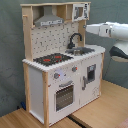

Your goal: Play with the kitchen

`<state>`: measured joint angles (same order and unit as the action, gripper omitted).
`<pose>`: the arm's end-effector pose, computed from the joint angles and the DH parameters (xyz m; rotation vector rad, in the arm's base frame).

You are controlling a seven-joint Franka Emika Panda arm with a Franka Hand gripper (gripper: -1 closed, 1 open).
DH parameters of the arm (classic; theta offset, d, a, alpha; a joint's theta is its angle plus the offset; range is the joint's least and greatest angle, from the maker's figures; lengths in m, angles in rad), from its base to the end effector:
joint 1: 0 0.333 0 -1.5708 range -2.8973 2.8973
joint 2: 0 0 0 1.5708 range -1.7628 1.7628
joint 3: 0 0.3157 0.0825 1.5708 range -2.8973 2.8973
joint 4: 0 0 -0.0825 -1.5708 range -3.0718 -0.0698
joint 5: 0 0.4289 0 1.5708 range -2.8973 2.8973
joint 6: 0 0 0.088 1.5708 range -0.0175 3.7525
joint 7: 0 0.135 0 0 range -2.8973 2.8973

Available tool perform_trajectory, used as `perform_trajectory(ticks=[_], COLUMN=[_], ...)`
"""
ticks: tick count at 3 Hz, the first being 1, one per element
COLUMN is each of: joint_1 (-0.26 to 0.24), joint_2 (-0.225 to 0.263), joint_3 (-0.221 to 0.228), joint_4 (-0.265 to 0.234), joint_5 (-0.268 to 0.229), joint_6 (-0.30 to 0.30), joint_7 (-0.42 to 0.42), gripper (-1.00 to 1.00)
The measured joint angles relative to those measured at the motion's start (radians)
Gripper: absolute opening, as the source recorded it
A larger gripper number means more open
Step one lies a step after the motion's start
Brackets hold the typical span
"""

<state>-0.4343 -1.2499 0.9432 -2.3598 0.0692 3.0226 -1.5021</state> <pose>0.2881 0.3946 0.6740 0.5462 1.4265 0.7419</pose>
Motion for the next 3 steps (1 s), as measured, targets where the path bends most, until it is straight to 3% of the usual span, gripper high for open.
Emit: perform_trajectory(ticks=[1,3], joint_1=[-0.039,-0.106], joint_2=[0.076,0.215], joint_3=[-0.021,-0.041], joint_4=[0.038,0.136], joint_5=[0.0,0.0], joint_6=[0.038,0.051], joint_7=[-0.042,-0.129], gripper=[1.0,1.0])
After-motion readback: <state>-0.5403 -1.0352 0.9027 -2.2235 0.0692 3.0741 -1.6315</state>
